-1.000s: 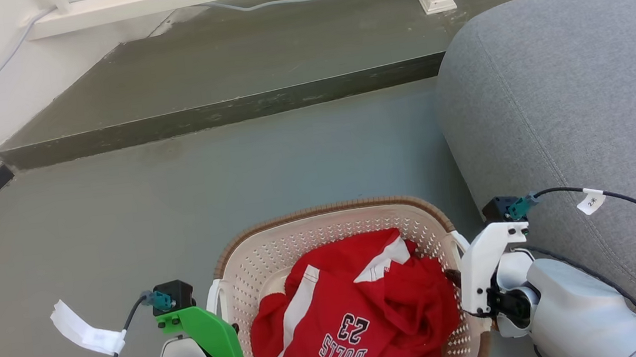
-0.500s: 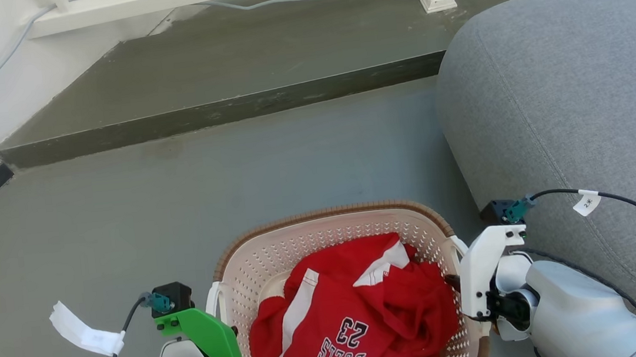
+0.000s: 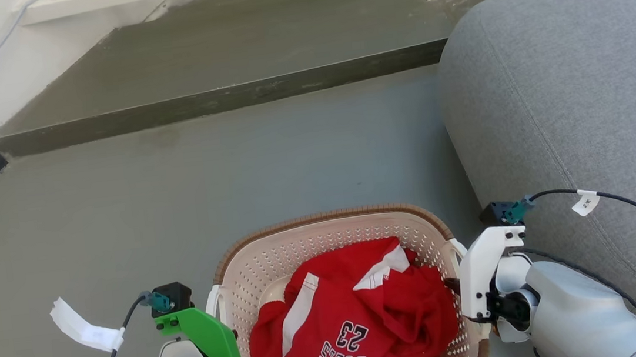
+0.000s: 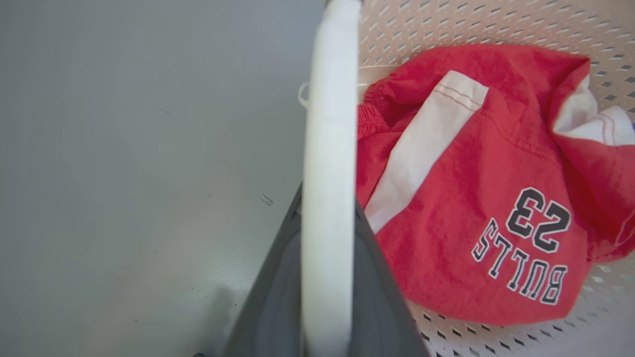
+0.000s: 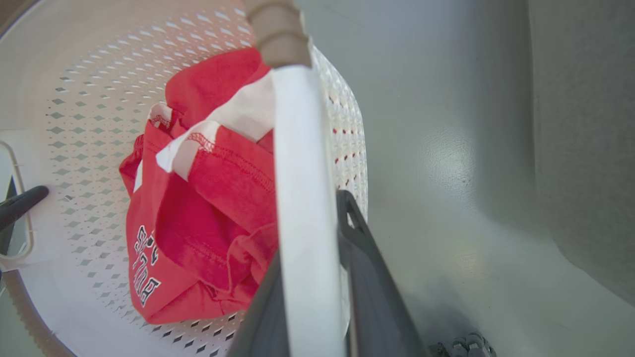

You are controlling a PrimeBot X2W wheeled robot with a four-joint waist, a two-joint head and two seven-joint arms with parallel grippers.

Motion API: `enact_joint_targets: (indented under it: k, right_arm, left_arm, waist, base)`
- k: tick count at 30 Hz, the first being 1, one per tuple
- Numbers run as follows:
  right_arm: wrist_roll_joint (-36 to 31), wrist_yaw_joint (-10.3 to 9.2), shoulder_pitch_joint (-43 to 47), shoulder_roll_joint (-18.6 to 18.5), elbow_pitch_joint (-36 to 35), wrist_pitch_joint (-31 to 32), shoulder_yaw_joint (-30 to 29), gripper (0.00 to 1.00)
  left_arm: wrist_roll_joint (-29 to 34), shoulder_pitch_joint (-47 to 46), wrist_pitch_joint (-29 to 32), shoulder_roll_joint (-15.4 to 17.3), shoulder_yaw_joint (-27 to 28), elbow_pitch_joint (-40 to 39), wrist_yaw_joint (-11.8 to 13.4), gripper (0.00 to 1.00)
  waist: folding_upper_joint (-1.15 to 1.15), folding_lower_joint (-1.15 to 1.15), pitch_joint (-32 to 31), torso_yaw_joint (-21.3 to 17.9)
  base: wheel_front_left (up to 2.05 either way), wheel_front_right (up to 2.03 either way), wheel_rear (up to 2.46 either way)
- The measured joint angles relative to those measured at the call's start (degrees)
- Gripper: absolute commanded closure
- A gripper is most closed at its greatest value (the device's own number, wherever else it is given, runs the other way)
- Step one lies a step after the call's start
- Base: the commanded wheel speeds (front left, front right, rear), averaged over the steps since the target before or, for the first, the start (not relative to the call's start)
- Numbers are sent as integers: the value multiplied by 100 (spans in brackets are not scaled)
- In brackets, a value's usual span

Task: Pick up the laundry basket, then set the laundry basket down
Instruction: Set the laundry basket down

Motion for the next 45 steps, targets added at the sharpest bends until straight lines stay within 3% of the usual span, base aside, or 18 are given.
enact_joint_targets:
  k: [17, 45]
  right_arm:
    - [151, -3, -227, -30, -52, 29, 53, 100]
    - [77, -2, -1001, -46, -46, -857, 94, 100]
  left_arm:
    - [-48, -300, 8, 2, -13, 44, 0, 100]
    - [-88, -1038, -598, 71, 65, -71, 0, 100]
  waist:
    - [0, 0, 416, -5]
    - [0, 1, 1935, -5]
  base:
    - [0, 0, 0]
    - [0, 0, 0]
